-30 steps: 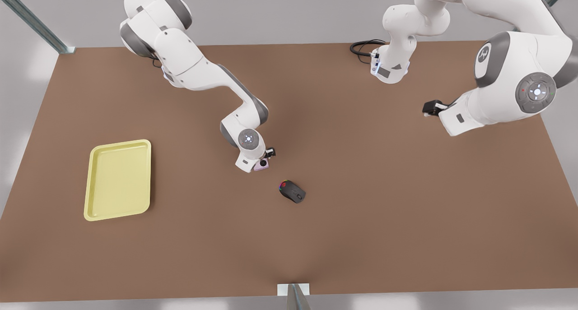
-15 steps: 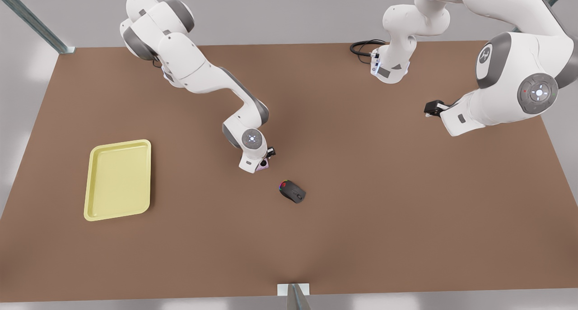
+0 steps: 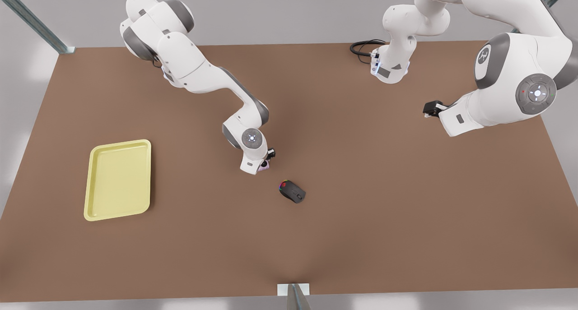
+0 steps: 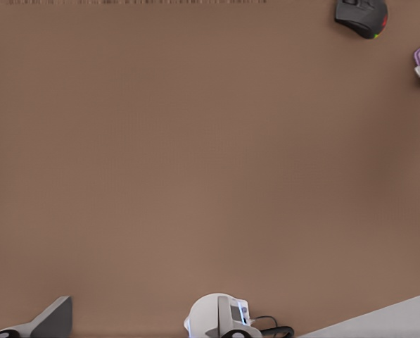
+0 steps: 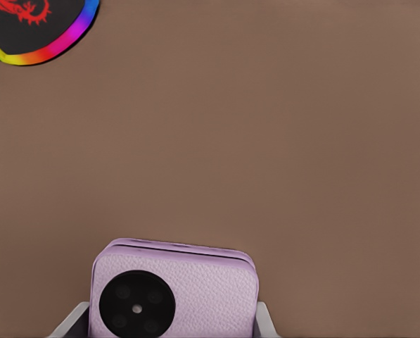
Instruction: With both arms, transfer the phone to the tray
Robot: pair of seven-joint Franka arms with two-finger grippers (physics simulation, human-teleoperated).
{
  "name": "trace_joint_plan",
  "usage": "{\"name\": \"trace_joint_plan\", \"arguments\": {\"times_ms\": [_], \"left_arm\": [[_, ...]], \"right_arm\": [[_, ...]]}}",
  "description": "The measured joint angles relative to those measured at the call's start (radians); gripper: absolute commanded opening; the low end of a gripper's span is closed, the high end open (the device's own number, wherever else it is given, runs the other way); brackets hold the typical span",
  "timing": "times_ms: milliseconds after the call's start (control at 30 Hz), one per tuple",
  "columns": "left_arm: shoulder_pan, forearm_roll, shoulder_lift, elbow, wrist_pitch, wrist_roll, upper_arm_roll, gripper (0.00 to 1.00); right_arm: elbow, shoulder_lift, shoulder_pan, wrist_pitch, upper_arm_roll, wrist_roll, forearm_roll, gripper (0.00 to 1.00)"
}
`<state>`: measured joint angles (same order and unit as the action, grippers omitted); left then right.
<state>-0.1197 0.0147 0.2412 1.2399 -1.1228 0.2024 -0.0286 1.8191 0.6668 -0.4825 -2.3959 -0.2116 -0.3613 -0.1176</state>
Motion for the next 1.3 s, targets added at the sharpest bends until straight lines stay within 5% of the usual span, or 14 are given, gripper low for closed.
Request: {"name": "trace_joint_plan", "arguments": {"times_ms": [200, 367, 600, 767, 800, 833, 1000, 1133, 1200, 1300], "left_arm": [[0.000, 0.001, -0.001, 0.000, -0.006, 0.002, -0.001, 1.00], [0.000, 0.002, 0.000, 0.000, -0.008, 0.003, -0.002, 1.00], [0.000, 0.002, 0.000, 0.000, -0.011, 0.004, -0.002, 1.00], [0.000, 0.002, 0.000, 0.000, -0.012, 0.005, -0.001, 1.00], [0.000, 0.002, 0.001, 0.000, -0.012, 0.005, -0.001, 1.00], [0.000, 0.002, 0.001, 0.000, -0.012, 0.005, -0.001, 1.00], [0.000, 0.000, 0.001, 0.000, -0.016, 0.006, 0.000, 1.00], [0.000, -0.002, -0.001, 0.000, -0.018, 0.005, 0.001, 1.00], [-0.001, -0.008, -0.004, 0.000, -0.018, 0.002, 0.003, 1.00], [0.000, -0.027, -0.003, 0.000, -0.019, -0.007, 0.009, 1.00]], "right_arm": [[0.007, -0.133, 0.097, 0.041, 0.055, 0.038, 0.001, 0.78], [0.058, -0.219, 0.173, 0.096, 0.207, 0.134, 0.007, 0.78], [0.128, -0.250, 0.218, 0.107, 0.526, 0.384, 0.097, 0.77], [0.151, -0.236, 0.269, 0.102, 0.644, 0.591, 0.174, 0.77], [0.171, -0.231, 0.281, 0.094, 0.651, 0.629, 0.182, 0.79], [0.204, -0.228, 0.289, 0.080, 0.654, 0.665, 0.187, 1.00], [0.228, -0.213, 0.295, 0.039, 0.658, 0.815, 0.225, 1.00], [0.019, -0.221, 0.294, 0.091, 0.636, 0.895, 0.233, 1.00], [-0.118, -0.271, 0.298, 0.168, 0.548, 0.900, 0.219, 1.00], [-0.363, -0.363, 0.368, 0.415, 0.294, 0.844, 0.141, 1.00]]}}
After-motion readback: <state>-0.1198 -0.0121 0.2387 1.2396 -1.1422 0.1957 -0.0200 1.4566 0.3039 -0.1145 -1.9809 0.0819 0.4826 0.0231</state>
